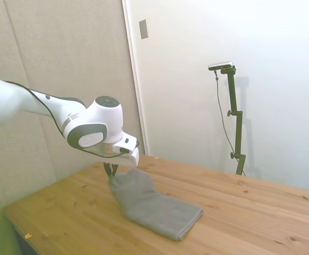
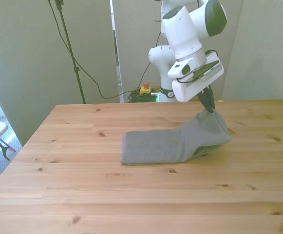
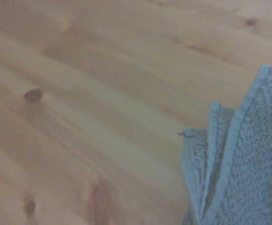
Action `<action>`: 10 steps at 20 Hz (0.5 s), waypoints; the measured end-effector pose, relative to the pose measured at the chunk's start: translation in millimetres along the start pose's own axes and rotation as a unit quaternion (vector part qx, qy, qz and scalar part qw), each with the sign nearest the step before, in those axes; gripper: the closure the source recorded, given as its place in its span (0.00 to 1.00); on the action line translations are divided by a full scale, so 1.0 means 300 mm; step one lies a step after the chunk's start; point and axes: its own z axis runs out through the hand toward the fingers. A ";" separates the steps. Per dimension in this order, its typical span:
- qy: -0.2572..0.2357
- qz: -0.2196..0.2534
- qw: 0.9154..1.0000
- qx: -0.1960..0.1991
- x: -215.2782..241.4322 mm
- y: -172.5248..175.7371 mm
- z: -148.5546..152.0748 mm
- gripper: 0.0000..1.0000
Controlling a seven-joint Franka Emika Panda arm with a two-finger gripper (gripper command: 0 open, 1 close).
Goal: Unfold the towel
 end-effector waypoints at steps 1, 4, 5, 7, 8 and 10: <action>-0.020 -0.019 1.000 0.003 -0.013 0.003 0.011 0.00; -0.050 -0.051 0.997 0.011 -0.024 0.008 0.021 0.00; -0.052 -0.053 0.997 0.011 -0.020 0.007 0.024 0.00; -0.055 -0.055 0.997 0.012 -0.014 0.008 0.030 0.00; -0.055 -0.056 0.997 0.012 -0.013 0.009 0.031 0.00; -0.048 -0.044 0.998 0.000 -0.006 0.013 0.021 0.00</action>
